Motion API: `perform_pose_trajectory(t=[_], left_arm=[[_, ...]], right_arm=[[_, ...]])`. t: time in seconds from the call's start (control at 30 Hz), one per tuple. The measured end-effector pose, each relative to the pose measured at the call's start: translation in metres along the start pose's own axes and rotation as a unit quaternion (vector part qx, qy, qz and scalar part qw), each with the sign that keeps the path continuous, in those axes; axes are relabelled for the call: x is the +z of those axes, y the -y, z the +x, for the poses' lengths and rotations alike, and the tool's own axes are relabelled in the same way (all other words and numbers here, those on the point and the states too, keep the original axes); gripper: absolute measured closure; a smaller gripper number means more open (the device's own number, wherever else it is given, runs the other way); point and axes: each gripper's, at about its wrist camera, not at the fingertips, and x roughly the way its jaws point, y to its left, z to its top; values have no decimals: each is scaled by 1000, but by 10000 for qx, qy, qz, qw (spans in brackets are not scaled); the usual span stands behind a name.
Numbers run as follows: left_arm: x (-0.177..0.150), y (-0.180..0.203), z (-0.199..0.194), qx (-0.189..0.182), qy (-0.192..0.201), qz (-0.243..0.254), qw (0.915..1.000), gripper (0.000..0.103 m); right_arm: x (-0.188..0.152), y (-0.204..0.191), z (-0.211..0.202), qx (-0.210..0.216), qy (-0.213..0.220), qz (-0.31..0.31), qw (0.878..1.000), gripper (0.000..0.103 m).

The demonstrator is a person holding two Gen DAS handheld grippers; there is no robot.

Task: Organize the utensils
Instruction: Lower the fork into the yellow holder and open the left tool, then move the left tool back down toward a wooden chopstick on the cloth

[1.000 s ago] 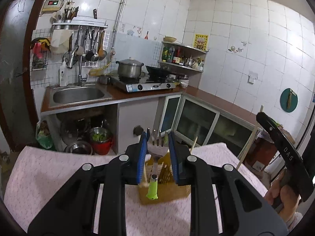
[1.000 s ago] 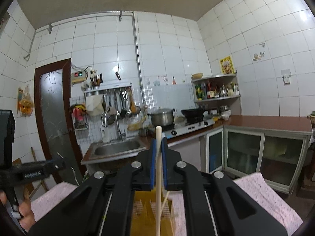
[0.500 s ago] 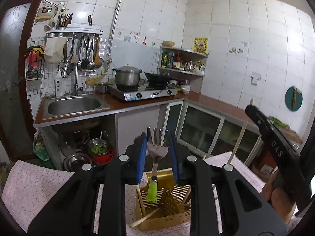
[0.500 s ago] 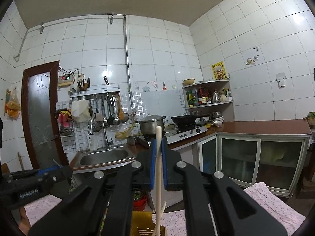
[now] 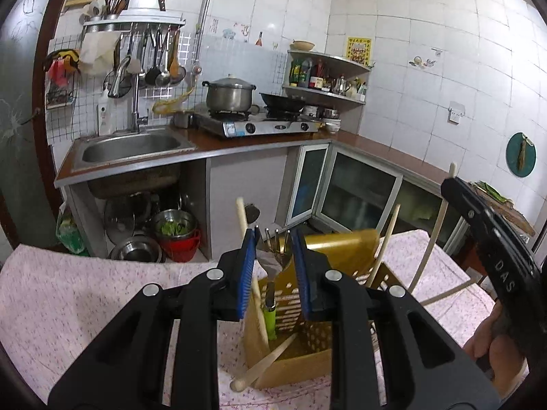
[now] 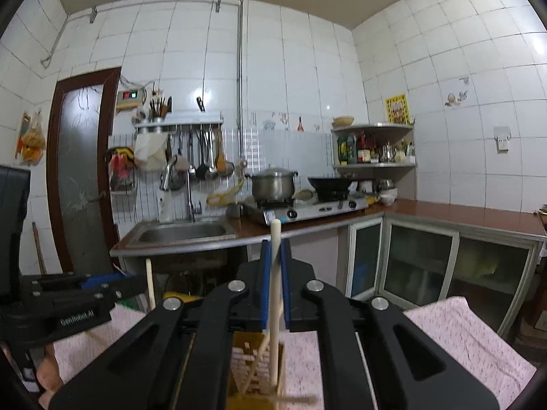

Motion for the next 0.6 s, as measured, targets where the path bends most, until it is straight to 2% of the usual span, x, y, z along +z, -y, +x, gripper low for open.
perform_pose_trajectory(t=[0.17, 0.3, 0.33, 0.4, 0.43, 0.5, 0.53, 0.6], left_arm=[[-16, -5, 2, -10, -72, -40, 10000, 81], [-15, -5, -6, 60, 1, 13, 10000, 80], [-13, -5, -8, 84, 5, 34, 10000, 79], [-8, -3, -18, 118, 59, 40, 9999, 66], [-5, -1, -25, 166, 115, 51, 9998, 63], [2, 1, -41, 221, 249, 82, 9994, 49], [6, 3, -51, 271, 326, 115, 9990, 45], [12, 3, -68, 406, 454, 139, 9980, 32]], right_arm=[[-17, -1, 0, -18, -201, -81, 9998, 97], [-21, 2, 3, -27, -401, -150, 9991, 96], [-22, 2, 5, -76, -470, -222, 9986, 95], [-21, 5, 7, -104, -641, -203, 9977, 93], [-20, 8, 7, -114, -749, -134, 9970, 89], [-15, 12, 0, -129, -761, -19, 9970, 48], [-11, 14, -7, -159, -688, 0, 9975, 43], [-3, 15, -17, -199, -677, -49, 9975, 43]])
